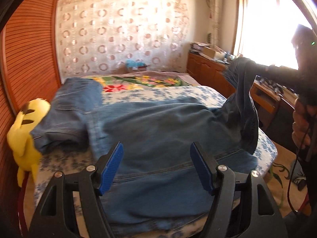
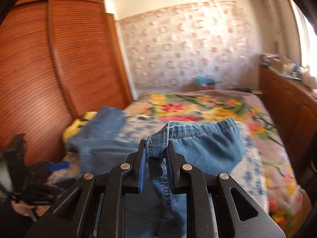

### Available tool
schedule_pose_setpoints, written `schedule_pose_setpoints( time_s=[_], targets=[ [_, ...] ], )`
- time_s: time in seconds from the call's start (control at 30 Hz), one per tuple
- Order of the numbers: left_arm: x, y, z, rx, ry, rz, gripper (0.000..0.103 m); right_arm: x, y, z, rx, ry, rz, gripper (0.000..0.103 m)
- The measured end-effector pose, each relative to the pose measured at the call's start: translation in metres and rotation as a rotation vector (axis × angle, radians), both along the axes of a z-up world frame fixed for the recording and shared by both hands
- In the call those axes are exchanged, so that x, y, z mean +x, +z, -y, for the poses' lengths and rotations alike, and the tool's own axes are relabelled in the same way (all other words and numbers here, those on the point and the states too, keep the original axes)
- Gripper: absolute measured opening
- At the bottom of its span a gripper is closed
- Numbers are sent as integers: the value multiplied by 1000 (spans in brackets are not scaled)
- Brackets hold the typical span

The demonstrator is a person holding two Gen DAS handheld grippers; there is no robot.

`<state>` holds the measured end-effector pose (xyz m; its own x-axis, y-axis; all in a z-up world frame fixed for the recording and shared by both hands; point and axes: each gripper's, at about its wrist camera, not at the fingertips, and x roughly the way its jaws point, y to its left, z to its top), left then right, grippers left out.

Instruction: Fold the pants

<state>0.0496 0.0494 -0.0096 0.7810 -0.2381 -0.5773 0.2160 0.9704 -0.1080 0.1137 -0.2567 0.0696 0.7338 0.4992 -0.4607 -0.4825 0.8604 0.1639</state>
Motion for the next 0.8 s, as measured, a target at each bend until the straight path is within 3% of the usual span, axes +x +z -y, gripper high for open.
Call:
schedule_pose_setpoints(
  time_s=[0.17, 0.37, 0.5, 0.6, 0.8],
  targets=[
    [-5, -1, -32, -20, 67, 7, 70, -20, 13, -75, 13, 199, 11, 16],
    [-4, -6, -47, -34, 103, 2, 70, -23, -24, -116, -86, 277, -77, 19],
    [0, -12, -43, -31, 94, -9, 70, -27, -46, -104, -140, 264, -104, 26],
    [3, -15, -37, -27, 76, -18, 70, -30, -48, -86, -131, 244, -101, 41],
    [12, -21, -16, -13, 33, -36, 70, -32, -49, -42, -130, 158, -92, 42]
  ],
)
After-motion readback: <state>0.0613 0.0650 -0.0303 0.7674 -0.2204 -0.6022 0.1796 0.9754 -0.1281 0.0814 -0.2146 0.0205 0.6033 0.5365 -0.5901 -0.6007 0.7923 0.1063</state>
